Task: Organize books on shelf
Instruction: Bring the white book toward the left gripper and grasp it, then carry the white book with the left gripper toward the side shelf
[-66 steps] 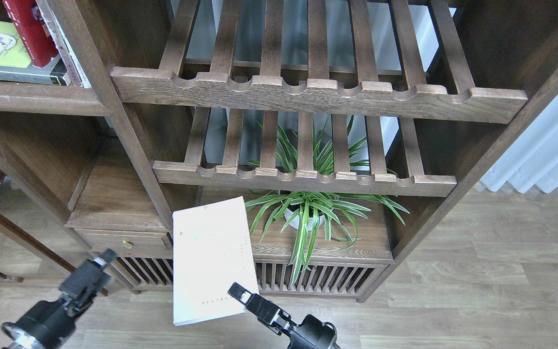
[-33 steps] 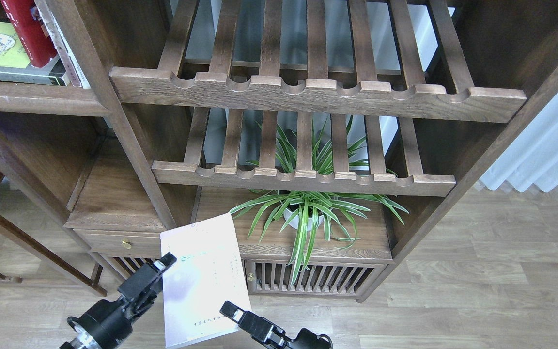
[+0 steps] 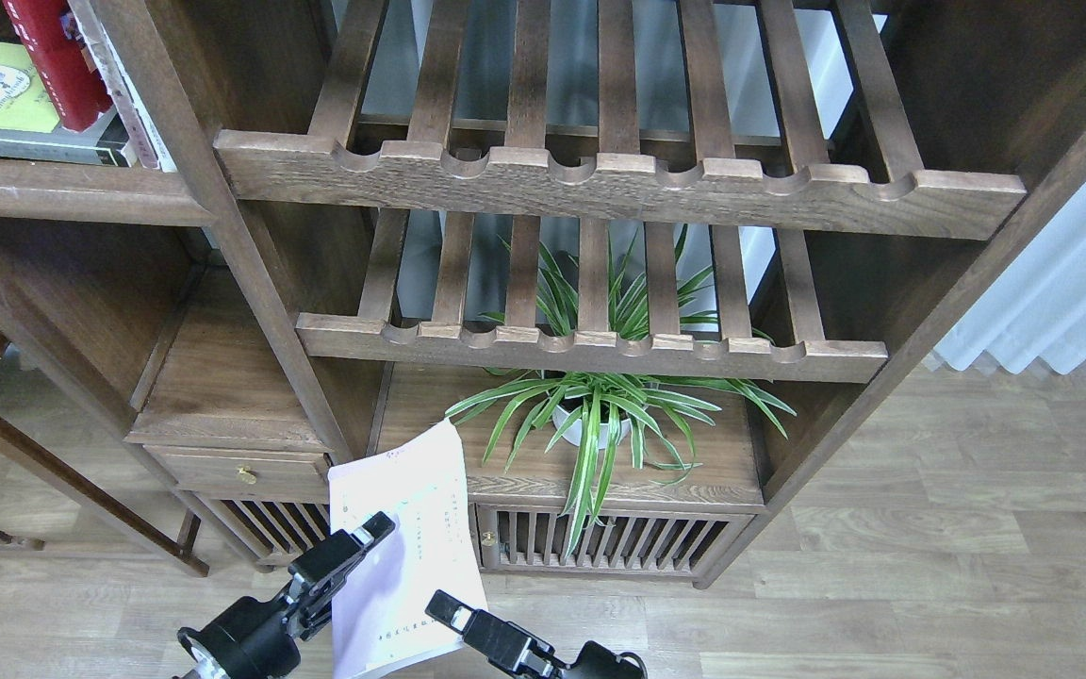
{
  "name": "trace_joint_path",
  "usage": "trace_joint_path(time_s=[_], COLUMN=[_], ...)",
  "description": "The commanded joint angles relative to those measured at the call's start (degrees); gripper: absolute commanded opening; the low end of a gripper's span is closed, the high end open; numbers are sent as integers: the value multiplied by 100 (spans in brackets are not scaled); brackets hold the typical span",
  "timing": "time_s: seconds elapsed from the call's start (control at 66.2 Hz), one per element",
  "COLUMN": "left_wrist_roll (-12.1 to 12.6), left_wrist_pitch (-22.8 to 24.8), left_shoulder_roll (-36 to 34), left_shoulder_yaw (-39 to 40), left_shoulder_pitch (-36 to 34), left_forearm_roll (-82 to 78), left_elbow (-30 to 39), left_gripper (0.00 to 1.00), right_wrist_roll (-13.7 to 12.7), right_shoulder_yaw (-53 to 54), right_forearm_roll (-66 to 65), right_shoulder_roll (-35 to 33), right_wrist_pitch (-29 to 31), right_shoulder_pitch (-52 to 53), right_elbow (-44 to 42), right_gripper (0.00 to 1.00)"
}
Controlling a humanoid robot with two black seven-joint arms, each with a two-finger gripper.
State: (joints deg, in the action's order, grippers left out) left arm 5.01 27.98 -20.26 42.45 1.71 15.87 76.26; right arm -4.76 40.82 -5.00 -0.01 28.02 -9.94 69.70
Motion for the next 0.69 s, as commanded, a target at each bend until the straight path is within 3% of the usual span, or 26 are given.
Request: trace_joint_path(time_s=[0.0,0.136,0.181,0.242,0.287,0.332,0.529,0.68], left_wrist_roll=[0,9,18,18,18,18,88,88], left_wrist_pitch=[2,2,2,2,2,2,2,2], left_shoulder_roll=[-65,-171,-241,-355,-443,-478,-584,-926], left_shoulder_yaw=[167,545,633,686,712,773,1538,2557], left_shoulder_pitch=[14,49,75,93,102,110,295,453], left_forearm_roll=[12,3,-5,-5,-5,-5,-58,-58], left_elbow=[126,152,152,170,179,196,258,706], left_gripper=[7,7,7,7,7,7,6,7], right_wrist_roll=[10,45,54,80,80,80,107,107], right_shoulder_yaw=[84,101,136,145,128,128,277,409], right_forearm_roll=[-1,16,16,16,-19,-28,25,25], right_shoulder_roll=[1,1,1,1,1,1,1,1], right_wrist_pitch=[-2,-2,-2,-2,-2,-2,-2,-2], right_shoulder_pitch=[1,1,1,1,1,1,18,10], right_elbow=[-18,-9,-9,-9,8,52,202,202], right_gripper=[6,12,18,40,78,98,99,99])
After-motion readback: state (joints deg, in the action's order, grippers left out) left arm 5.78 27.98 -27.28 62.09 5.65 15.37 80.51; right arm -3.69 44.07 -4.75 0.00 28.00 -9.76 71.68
